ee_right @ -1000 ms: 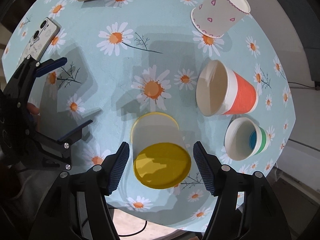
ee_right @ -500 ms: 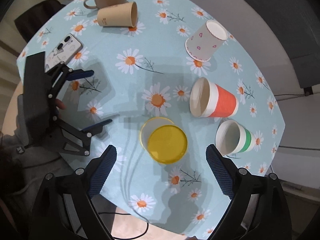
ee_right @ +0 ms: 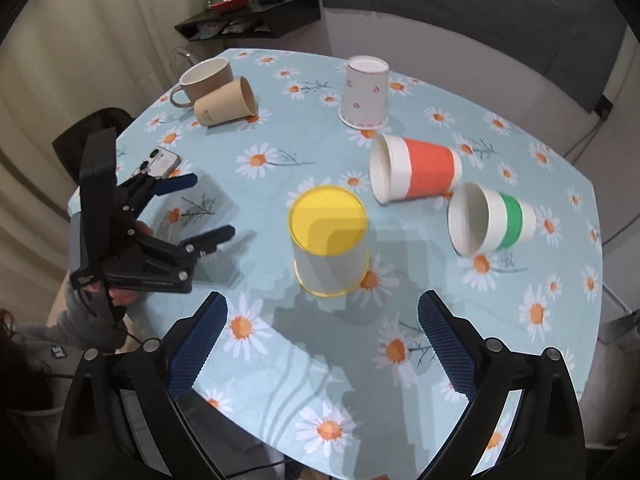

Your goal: Flip cup upside down

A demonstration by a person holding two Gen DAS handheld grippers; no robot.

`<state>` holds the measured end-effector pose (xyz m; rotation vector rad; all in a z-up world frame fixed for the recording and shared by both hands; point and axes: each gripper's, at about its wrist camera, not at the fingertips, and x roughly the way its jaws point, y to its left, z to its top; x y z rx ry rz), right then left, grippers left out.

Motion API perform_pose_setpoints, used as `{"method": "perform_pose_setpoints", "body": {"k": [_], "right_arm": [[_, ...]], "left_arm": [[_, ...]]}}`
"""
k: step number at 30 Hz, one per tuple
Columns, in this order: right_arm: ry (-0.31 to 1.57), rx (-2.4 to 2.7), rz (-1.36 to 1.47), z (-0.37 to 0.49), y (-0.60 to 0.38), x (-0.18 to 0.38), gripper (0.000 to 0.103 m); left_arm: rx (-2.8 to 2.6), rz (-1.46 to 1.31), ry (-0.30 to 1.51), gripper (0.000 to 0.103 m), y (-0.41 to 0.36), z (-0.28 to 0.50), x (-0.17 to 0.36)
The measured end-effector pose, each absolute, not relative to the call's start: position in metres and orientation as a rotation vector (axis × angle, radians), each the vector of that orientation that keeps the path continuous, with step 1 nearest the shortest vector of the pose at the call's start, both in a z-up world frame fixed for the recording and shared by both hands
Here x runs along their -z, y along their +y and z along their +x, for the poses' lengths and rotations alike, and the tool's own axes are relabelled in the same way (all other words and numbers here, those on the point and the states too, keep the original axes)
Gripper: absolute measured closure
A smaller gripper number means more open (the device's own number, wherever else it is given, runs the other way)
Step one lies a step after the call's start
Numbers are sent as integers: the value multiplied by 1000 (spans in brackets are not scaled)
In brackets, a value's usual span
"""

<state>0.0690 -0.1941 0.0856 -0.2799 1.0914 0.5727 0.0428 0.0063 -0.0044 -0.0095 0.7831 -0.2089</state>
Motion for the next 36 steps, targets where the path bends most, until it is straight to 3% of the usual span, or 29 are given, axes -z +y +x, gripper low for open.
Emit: {"method": "perform_pose_setpoints", "body": {"k": [14,21,36], "right_arm": [[897,-620,-56,47,-240,-25,9],[847,-537,-98,42,-229,-1,8],[686,-436,-51,35,-229,8,8]], "left_arm": [[198,-4,802,6,-17,25,5],[199,55,804,6,-38,17,7],[224,82,771,6,-52,10,12]]}}
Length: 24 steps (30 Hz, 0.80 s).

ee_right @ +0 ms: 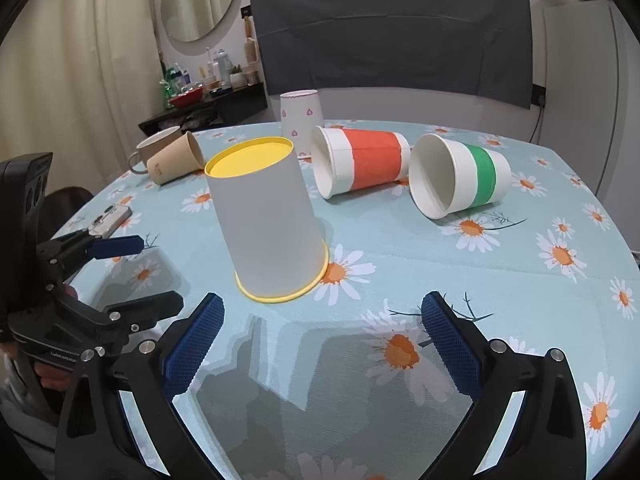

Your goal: Flip cup upside down

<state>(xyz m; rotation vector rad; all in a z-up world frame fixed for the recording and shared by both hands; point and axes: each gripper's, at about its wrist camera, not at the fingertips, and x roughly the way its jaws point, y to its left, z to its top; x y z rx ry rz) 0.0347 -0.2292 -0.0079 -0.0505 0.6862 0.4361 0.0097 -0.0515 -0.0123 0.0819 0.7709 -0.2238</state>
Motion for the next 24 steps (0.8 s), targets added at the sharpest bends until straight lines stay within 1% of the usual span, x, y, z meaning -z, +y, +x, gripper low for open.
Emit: {"method": "perform_pose_setpoints", "body": {"k": [8,15,24], "right_arm": [[664,-420,-86,30,-227,9,8],[629,-391,-120,24,-222,8,8],[610,-380,-131,22,-222,7,8]], "left_arm": [[230,109,763,6,-55,6,12],[256,156,713,6,-63,-2,9],[248,144,708,6,-60,-2,9]]}}
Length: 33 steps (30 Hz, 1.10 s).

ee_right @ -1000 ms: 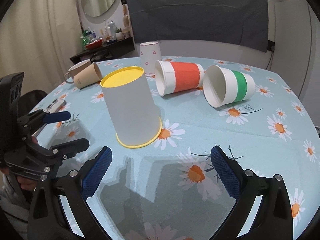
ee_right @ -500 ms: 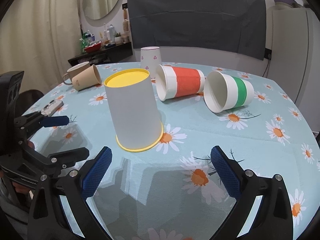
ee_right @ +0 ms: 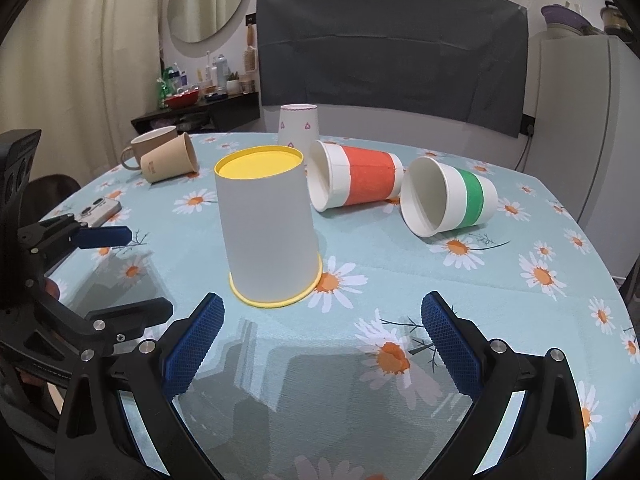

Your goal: Flip cup upside down

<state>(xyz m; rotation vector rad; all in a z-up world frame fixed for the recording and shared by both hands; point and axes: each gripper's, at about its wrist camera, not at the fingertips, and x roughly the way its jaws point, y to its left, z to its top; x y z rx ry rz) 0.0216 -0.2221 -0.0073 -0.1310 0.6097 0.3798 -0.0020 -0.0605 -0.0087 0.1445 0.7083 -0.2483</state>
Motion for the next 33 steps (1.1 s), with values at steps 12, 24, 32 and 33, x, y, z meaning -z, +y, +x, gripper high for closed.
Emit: {"method": "perform_pose_setpoints", "body": {"k": [12,24,32,33], "right_arm": [[602,-384,-173,18,-215,8,8],[608,-390,-164,19,-216,9,8],[615,-398,-138,21,-220,9,8],[615,-399,-137,21,-220,9,8]], "left_arm": [[261,104,712,6,-54,-1,9],[272,87,708,6,-52,0,9],[274,30,730,6,-44,6,10],[274,35,728,6,-45,6,10]]}}
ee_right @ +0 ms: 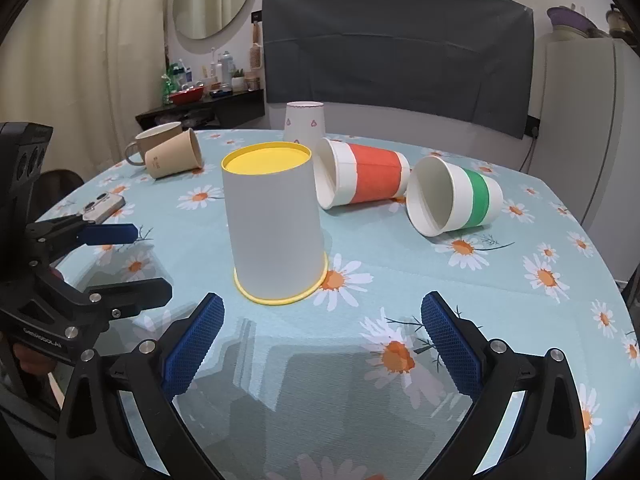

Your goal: Flip cup upside down

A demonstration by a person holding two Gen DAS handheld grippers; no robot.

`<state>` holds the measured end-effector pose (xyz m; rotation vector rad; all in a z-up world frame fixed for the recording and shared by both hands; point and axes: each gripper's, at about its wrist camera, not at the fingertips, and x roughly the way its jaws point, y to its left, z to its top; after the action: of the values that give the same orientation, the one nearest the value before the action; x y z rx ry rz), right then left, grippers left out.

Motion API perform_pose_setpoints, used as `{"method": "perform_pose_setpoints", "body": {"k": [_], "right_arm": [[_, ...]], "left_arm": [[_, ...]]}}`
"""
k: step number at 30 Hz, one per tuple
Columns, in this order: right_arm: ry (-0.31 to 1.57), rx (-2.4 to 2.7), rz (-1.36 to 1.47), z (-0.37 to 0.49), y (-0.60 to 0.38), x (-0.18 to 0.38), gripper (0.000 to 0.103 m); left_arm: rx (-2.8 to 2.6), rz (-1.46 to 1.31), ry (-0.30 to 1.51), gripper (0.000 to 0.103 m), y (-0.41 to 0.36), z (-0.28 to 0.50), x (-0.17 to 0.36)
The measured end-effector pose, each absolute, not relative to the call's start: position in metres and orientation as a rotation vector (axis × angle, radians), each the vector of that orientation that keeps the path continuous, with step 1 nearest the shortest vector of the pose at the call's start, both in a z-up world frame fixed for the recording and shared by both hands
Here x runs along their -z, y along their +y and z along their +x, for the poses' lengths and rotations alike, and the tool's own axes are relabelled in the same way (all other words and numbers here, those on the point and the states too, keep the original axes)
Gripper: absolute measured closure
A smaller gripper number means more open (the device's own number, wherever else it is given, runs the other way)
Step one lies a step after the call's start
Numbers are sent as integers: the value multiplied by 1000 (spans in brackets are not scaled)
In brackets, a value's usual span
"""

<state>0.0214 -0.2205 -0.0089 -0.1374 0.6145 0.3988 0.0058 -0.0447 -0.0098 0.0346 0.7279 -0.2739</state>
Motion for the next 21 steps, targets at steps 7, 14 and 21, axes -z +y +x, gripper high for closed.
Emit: {"method": "perform_pose_setpoints", "body": {"k": [7,14,21], "right_arm": [[612,-398,-133,22,-221,8,8],[610,-395,-130,20,-221,8,8],[608,-395,-130,20,-222,8,8]], "left_arm": [[271,53,709,6,-47,3,8],[263,54,705,6,-47,2,8],[264,63,691,6,-47,0,7]]}}
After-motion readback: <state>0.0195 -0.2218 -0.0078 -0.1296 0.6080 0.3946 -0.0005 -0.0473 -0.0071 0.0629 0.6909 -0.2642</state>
